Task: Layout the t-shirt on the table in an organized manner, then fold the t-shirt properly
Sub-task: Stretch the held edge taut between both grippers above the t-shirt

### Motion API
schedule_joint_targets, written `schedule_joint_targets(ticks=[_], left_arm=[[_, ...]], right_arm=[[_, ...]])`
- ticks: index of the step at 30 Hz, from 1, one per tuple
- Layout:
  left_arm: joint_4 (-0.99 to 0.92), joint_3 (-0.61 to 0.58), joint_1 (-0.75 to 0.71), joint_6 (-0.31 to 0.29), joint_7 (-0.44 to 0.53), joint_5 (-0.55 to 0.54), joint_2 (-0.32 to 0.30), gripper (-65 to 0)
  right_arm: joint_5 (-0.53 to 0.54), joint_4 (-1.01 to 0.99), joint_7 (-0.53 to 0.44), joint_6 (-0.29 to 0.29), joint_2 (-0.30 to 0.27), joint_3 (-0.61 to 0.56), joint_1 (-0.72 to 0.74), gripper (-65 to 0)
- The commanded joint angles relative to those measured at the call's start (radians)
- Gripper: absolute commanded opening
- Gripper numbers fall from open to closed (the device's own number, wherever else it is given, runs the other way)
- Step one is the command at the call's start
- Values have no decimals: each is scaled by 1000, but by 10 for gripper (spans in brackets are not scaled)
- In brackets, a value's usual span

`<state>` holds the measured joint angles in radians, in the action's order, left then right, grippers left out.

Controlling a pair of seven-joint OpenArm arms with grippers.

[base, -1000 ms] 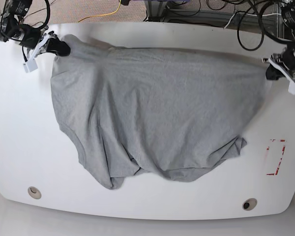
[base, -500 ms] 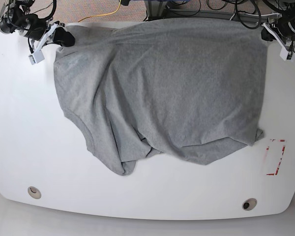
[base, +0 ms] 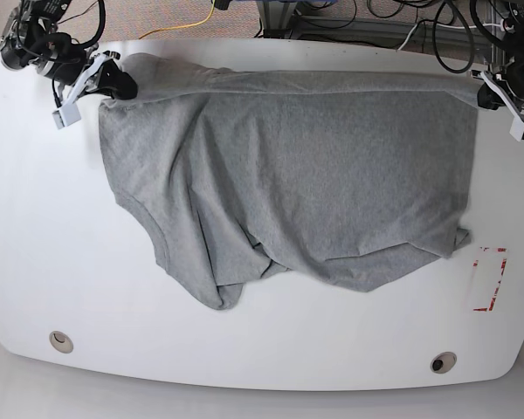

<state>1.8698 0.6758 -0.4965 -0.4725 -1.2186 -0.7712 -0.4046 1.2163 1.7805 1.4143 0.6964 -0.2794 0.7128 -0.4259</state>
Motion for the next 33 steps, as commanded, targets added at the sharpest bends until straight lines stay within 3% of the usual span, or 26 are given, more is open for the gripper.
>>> schedule_joint_targets(ticks=[1,13,22,28,33], left_arm=[[9,9,17,-5,7,2,-14,-646],[11,20,-70,-5,7,2,-14,-646],[11,94,-101,-5,10,-3,-9,-646],[17,83,124,-1,6,-1,-12,-646],[14,-44,396,13,-68,2,-29,-646]], right_arm=[[20,17,-18,2,-16,15,32,-650],[21,17,-18,2,-16,20,60,-650],[15,17,-18,2,-16,15,91,-650],[-26,15,-18,2,-28,12,238,-650],[-109,-18,-18,2,-74,-34,381,-650]])
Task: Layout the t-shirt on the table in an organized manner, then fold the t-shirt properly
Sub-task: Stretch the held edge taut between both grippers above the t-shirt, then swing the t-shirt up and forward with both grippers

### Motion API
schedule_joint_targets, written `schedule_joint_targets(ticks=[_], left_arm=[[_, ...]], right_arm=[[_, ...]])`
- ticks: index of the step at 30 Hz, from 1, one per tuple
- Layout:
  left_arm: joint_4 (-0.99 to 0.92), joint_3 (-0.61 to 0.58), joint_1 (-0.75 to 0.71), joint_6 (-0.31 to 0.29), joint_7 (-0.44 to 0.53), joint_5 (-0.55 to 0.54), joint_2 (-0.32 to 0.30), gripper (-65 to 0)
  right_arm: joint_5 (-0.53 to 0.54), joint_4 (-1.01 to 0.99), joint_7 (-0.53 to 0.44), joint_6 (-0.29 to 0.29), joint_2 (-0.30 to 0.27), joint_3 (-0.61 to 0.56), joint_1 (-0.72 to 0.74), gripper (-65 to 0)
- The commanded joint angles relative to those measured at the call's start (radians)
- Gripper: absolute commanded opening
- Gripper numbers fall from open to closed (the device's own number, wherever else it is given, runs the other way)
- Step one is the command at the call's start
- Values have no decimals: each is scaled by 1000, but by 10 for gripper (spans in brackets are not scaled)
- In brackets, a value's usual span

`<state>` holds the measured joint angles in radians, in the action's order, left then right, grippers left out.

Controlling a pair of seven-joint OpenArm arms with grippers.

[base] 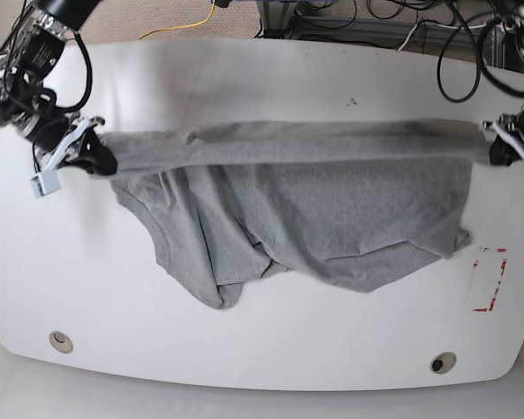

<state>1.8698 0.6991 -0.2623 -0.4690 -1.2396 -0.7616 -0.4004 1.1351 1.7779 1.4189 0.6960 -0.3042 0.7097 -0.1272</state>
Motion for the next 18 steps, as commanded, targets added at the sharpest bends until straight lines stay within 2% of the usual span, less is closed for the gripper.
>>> schedule_joint_targets(ticks=[1,6,12,18], left_arm=[[14,-86,206,20,-64,-8,-35,-646],[11,-229,444,56,-88,32,1,-646],[7,-410,797,52,-88,205,60,-646],[-37,-494,1136,-17,-88,290,103,-644]], right_arm=[[-42,-29,-23,2,-56,-43,110,-650],[-106,-106,-23,2,-97,-69,268,-650],[-206,-253,-23,2,-175,-84,530,-650],[-240,-404,-23,2,-278,-203,851,-650]])
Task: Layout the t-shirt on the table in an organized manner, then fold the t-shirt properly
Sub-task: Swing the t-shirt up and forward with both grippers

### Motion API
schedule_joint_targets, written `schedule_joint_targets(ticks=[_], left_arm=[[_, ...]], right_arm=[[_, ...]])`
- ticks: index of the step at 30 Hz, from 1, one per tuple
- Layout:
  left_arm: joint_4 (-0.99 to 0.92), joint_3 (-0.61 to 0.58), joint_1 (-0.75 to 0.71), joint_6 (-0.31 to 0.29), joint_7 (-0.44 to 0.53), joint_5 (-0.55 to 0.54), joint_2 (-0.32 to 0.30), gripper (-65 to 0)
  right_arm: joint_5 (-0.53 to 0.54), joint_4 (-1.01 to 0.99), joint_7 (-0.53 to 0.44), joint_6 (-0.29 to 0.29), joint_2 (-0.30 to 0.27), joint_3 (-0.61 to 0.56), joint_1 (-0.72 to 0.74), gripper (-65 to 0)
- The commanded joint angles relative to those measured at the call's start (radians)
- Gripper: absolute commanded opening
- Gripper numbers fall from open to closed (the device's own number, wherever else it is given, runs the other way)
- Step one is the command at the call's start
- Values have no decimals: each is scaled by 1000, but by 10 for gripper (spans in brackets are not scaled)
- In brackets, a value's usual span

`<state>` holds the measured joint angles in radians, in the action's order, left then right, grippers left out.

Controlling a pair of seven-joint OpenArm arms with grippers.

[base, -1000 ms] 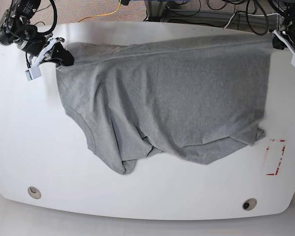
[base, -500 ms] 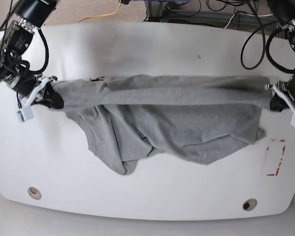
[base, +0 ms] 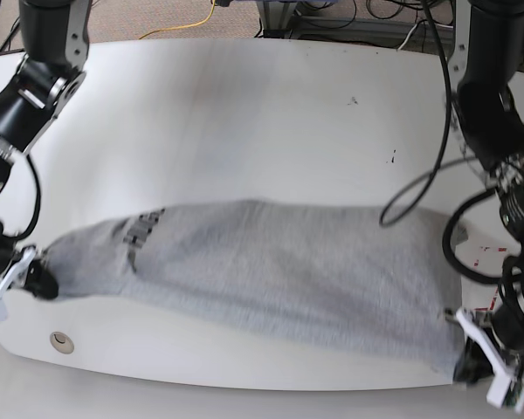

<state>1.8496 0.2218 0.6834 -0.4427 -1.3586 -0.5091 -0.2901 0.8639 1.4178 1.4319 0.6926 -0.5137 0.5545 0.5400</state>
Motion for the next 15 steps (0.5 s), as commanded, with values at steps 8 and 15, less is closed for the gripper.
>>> schedule_joint_targets(ticks=[8,15], left_arm=[[-104,-54,595,-64,31,57,-2,-644],[-207,-55,780,-69,71,54,-1,-644]], right_arm=[[27,-202,-36,6,-185,-216,616,-650],[31,-202,-36,6,-240,-351,808,-650]])
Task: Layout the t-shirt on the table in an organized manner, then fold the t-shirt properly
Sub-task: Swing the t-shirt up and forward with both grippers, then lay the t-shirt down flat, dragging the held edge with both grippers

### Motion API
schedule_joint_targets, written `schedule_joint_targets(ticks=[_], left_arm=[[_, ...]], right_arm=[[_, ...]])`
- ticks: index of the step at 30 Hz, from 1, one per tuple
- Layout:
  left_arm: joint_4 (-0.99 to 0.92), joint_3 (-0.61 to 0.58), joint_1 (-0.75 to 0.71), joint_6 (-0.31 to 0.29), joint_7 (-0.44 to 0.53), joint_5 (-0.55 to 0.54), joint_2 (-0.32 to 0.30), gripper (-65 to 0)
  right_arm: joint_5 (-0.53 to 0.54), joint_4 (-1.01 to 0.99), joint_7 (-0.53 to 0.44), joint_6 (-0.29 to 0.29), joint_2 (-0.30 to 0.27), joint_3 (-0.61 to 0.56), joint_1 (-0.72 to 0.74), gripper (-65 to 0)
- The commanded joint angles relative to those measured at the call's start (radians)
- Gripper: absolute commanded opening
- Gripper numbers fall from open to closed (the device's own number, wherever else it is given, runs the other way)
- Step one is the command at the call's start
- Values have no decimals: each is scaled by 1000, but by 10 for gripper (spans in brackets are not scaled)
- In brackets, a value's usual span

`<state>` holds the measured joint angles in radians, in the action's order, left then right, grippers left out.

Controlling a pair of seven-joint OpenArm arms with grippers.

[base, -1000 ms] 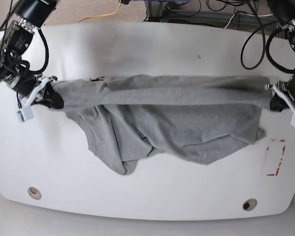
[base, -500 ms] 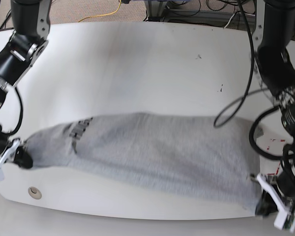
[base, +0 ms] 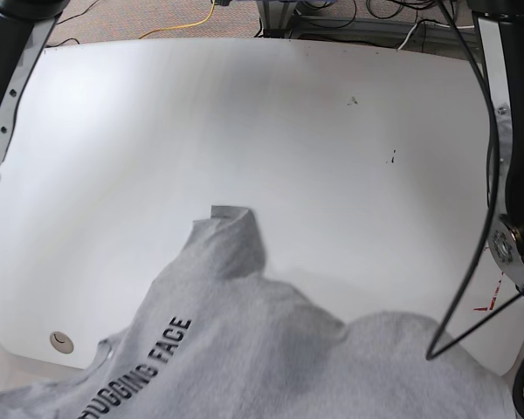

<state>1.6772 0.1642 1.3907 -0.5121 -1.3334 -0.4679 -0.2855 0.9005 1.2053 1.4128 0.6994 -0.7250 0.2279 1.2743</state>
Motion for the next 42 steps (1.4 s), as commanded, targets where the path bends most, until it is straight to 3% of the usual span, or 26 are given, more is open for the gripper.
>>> schedule_joint_targets(ticks=[1,8,19,24,27,33,42], left_arm=[[-41,2,78,0,45,11,-5,-644],[-48,5,39,0,42,-9,-7,-644],[33,81,-259,0,5,-93,-13,-644],[103,136,-428,0,-14,-124,-14,-644],[149,166,-572,0,-21,-150,-34,-644],[177,275,-871,0,-21,-199,-42,-644],[177,443,-1259,0,-21,-297,-47,-644]], right_arm=[[-4,11,-17,-1,-35,-32,80,-650],[81,11,-17,-1,-89,-35,9,-650],[228,23,-17,-1,-161,121,-362,-650],[282,104,-17,-1,-163,215,-594,-650],[306,190,-17,-1,-138,321,-795,-650],[329,351,-17,-1,-17,486,-1135,-650],[325,522,-17,-1,187,543,-1468,-650]])
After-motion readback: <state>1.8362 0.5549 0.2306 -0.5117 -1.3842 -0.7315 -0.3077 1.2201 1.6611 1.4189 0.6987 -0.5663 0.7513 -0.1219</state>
